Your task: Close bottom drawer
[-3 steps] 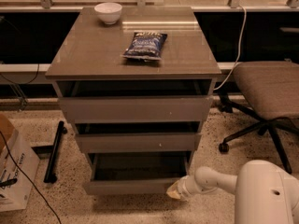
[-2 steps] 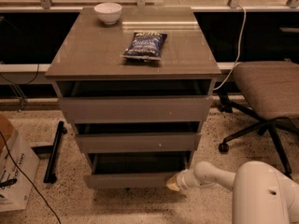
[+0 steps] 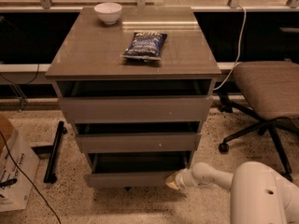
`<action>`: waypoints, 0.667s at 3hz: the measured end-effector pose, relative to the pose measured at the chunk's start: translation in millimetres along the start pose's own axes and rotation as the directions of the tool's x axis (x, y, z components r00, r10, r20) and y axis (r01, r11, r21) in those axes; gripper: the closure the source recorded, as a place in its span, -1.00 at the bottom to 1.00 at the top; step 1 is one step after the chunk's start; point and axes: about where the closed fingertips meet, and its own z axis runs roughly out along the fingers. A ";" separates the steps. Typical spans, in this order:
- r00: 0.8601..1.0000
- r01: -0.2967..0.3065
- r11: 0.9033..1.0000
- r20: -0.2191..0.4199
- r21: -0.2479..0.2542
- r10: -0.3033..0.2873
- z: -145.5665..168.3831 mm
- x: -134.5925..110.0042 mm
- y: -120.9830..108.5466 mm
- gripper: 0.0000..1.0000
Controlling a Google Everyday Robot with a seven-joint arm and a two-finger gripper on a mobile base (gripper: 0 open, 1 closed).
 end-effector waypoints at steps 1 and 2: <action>0.999 0.027 0.999 0.019 0.040 -0.028 15.1 -4.1 -14.3 1.00; 0.999 0.038 0.997 0.032 0.070 -0.040 24.3 -9.1 -28.6 0.62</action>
Offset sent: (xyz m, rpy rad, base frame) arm 0.0583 0.0036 -0.0180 -0.0174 -0.1299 -0.0296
